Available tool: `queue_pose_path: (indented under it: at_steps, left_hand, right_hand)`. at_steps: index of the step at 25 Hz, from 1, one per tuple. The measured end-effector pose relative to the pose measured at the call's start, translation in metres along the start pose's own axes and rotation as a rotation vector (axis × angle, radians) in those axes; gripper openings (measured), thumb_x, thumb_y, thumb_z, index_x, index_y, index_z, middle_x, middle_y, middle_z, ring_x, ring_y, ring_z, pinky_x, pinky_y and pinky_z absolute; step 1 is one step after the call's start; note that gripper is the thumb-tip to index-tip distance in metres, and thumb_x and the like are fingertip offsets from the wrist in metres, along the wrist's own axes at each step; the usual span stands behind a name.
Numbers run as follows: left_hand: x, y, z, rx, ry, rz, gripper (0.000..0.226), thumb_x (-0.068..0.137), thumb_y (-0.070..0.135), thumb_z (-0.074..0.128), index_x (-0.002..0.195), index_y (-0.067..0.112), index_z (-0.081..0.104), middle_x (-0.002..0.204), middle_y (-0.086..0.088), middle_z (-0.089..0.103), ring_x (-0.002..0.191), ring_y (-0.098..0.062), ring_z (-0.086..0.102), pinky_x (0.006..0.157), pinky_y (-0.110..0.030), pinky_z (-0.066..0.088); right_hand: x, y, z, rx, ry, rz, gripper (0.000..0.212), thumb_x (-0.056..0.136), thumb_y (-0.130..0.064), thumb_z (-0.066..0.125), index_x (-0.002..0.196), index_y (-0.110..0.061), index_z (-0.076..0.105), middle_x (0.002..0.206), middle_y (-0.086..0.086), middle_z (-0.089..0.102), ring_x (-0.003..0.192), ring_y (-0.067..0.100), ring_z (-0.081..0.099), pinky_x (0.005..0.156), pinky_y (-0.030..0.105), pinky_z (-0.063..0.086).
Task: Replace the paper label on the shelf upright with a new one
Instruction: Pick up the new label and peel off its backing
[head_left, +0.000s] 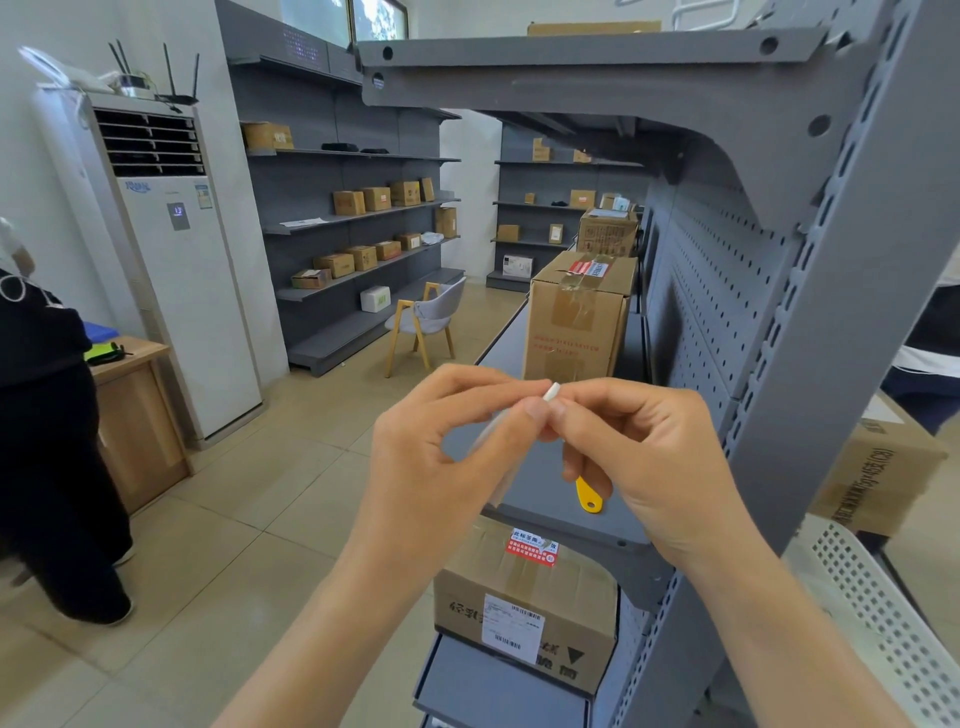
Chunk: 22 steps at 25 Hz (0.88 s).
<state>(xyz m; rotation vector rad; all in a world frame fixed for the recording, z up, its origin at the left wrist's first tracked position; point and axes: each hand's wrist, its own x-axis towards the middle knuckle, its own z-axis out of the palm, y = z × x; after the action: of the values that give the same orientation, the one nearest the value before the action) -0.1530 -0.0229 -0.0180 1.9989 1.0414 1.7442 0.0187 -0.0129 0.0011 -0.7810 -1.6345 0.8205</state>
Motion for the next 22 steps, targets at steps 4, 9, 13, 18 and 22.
queue_pose_path:
  at_steps: [4, 9, 13, 18, 22]
  left_hand:
    - [0.0, -0.001, -0.004, 0.055, -0.061, 0.097, 0.028, 0.09, 0.025, 0.07, 0.117, 0.02, 0.074, 0.101, 0.007, 0.076, 0.091, -0.012, 0.073, 0.077, -0.02, 0.058]
    - [0.001, 0.005, -0.007, 0.118, 0.01, 0.085, 0.019, 0.089, 0.021, 0.069, 0.104, 0.022, 0.079, 0.092, 0.009, 0.077, 0.085, -0.006, 0.072, 0.071, -0.01, 0.053]
    - [0.001, 0.009, -0.007, 0.147, 0.054, 0.099, 0.019, 0.087, 0.024, 0.067, 0.102, 0.025, 0.079, 0.088, 0.009, 0.074, 0.082, -0.008, 0.07, 0.069, -0.011, 0.053]
    - [0.0, 0.01, -0.007, 0.228, 0.076, 0.169, 0.021, 0.086, 0.024, 0.07, 0.103, 0.018, 0.081, 0.089, 0.006, 0.076, 0.079, -0.007, 0.07, 0.068, -0.014, 0.055]
    - [-0.002, 0.013, -0.004, 0.299, 0.111, 0.241, 0.02, 0.087, 0.023, 0.07, 0.101, 0.015, 0.082, 0.086, 0.003, 0.077, 0.072, -0.007, 0.07, 0.062, -0.022, 0.056]
  right_hand:
    - [-0.002, -0.002, 0.0, -0.035, -0.029, -0.012, 0.014, 0.089, -0.023, 0.068, 0.086, -0.02, 0.081, 0.055, -0.002, 0.069, 0.042, 0.005, 0.057, 0.043, 0.018, 0.046]
    - [-0.006, -0.004, 0.003, -0.151, 0.0, -0.063, 0.019, 0.093, -0.009, 0.07, 0.085, -0.023, 0.081, 0.06, -0.013, 0.072, 0.05, 0.006, 0.065, 0.051, 0.01, 0.047]
    - [-0.009, -0.008, 0.005, -0.153, -0.001, -0.044, 0.017, 0.093, -0.01, 0.071, 0.088, -0.021, 0.082, 0.061, -0.016, 0.072, 0.047, 0.004, 0.063, 0.049, 0.01, 0.046]
    - [-0.008, -0.011, 0.004, -0.088, 0.011, 0.008, 0.02, 0.092, -0.008, 0.071, 0.081, -0.02, 0.082, 0.058, -0.01, 0.073, 0.042, 0.004, 0.061, 0.043, 0.015, 0.046]
    - [-0.009, -0.01, 0.007, -0.08, 0.068, -0.024, 0.025, 0.089, -0.005, 0.072, 0.075, -0.024, 0.081, 0.056, -0.007, 0.071, 0.043, 0.006, 0.06, 0.045, 0.015, 0.046]
